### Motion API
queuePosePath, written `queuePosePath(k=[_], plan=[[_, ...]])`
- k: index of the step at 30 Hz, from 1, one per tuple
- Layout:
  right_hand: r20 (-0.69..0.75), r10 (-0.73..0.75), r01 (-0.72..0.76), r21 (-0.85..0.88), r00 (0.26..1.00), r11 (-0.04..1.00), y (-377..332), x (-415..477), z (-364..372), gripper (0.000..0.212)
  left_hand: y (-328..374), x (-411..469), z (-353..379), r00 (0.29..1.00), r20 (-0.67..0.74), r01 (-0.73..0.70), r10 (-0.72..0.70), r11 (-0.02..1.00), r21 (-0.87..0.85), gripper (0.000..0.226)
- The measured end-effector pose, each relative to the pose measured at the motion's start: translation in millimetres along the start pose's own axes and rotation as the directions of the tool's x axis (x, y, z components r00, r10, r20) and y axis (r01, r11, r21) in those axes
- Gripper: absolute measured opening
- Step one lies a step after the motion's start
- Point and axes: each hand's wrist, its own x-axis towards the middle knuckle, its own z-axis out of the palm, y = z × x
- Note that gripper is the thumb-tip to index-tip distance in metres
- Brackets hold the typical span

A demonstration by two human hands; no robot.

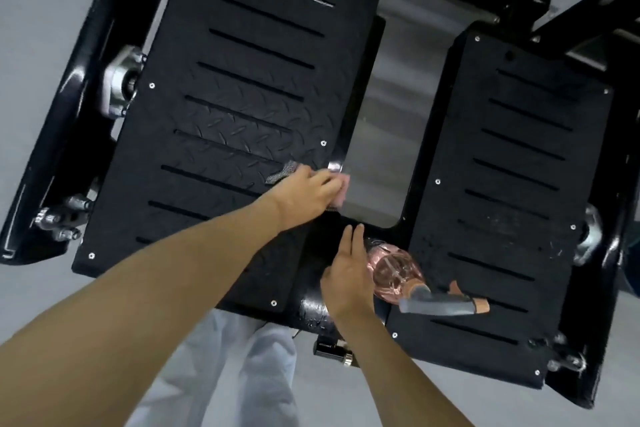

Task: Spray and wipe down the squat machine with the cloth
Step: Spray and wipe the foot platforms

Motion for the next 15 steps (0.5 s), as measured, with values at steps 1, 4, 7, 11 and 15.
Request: queuePosePath(k=[1,4,7,11,15], plan=[[-0.016,-0.002,0.002,-0.005,1.000,1.000,-2.4,6.2,-1.4,0.079,-12.2,11.7,-5.0,0.999,-0.011,0.036,-0.037,0.999,-0.012,0.061],[-0.026,0.009,-0.008,0.026,1.000,1.000,-11.7,27.0,-5.9,0.076,-38.0,38.0,-13.7,0.992,-0.022,0.124,-0.125,0.991,-0.053,0.064],[-0.059,0.080,-0.073,0.108,0.995,0.991,-25.8,49.9,-13.0,0.070,-36.2,42.6,-7.1,0.992,-0.046,0.119,-0.122,0.991,-0.056,0.065],[-0.200,0.192,-0.164,0.148,0.961,0.975,-43.8,74.6,-17.7,0.049,-31.8,22.8,8.4,0.997,-0.031,-0.067,0.067,0.998,0.007,0.059],[-0.127,0.336,-0.333,0.045,0.933,0.942,-56.1,82.2,-29.4,0.030,-65.5,30.4,4.5,0.977,-0.063,-0.195,0.201,0.977,0.088,0.054]])
